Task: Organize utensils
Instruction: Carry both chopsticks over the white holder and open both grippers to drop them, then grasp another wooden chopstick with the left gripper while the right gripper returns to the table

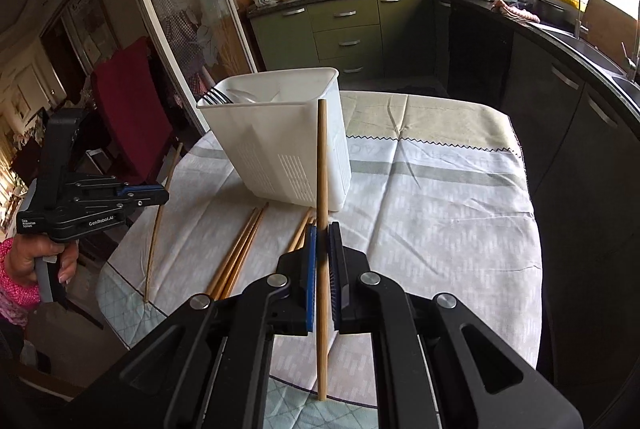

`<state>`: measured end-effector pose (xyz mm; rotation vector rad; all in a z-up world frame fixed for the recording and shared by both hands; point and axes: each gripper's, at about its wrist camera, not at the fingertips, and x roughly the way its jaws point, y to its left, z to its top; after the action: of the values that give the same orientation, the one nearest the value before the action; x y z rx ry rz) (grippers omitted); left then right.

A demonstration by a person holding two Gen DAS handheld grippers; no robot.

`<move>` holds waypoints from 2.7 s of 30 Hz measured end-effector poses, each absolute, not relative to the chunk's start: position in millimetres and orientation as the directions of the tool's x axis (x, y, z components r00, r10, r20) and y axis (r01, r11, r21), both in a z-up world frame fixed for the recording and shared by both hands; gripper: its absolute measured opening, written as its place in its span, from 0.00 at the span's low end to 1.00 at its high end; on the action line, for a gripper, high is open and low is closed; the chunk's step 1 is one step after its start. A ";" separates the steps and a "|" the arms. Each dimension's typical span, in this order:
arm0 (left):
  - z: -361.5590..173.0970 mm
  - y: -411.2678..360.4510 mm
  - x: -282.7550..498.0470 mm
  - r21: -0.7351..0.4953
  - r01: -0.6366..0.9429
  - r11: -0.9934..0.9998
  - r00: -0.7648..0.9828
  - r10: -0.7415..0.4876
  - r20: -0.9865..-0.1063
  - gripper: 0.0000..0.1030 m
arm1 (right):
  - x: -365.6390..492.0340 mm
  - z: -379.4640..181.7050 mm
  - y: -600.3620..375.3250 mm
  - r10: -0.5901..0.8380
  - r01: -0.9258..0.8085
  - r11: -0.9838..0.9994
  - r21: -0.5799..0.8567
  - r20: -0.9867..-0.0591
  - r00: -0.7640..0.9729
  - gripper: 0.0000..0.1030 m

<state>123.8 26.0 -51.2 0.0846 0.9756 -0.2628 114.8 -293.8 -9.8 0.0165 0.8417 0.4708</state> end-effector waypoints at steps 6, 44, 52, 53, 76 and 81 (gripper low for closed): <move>-15.2 25.3 107.3 -0.029 0.275 0.961 0.604 -0.196 -0.772 0.05 | 103.1 0.3 -300.7 0.423 -0.395 0.895 0.208 -0.682 0.597 0.07; 131.7 -30.0 174.6 0.042 0.280 0.959 0.818 -0.215 -0.534 0.05 | 174.7 167.6 -262.1 0.453 -0.412 0.891 0.189 -0.331 0.828 0.07; 74.8 -29.6 198.3 -0.012 0.298 0.954 0.724 -0.235 -0.648 0.06 | 216.1 100.4 -233.8 0.419 -0.380 0.907 0.180 -0.477 0.773 0.07; 70.0 -29.5 199.8 -0.020 0.300 0.954 0.713 -0.238 -0.660 0.06 | 218.0 91.4 -233.5 0.414 -0.379 0.909 0.175 -0.490 0.767 0.07; -33.3 -15.3 128.6 -0.175 0.314 0.933 0.426 -0.303 -0.853 0.44 | 112.1 32.4 -325.1 0.365 -0.316 0.930 0.189 -0.579 0.729 0.31; -107.3 -7.0 138.5 -0.242 0.206 0.948 0.273 -0.294 -0.916 0.42 | 111.3 -0.4 -342.7 0.353 -0.286 0.935 0.210 -0.633 0.689 0.31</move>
<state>138.5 -7.0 -107.3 -0.0807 1.2504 -0.3366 111.3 -342.7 -0.4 0.0975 0.7280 0.3581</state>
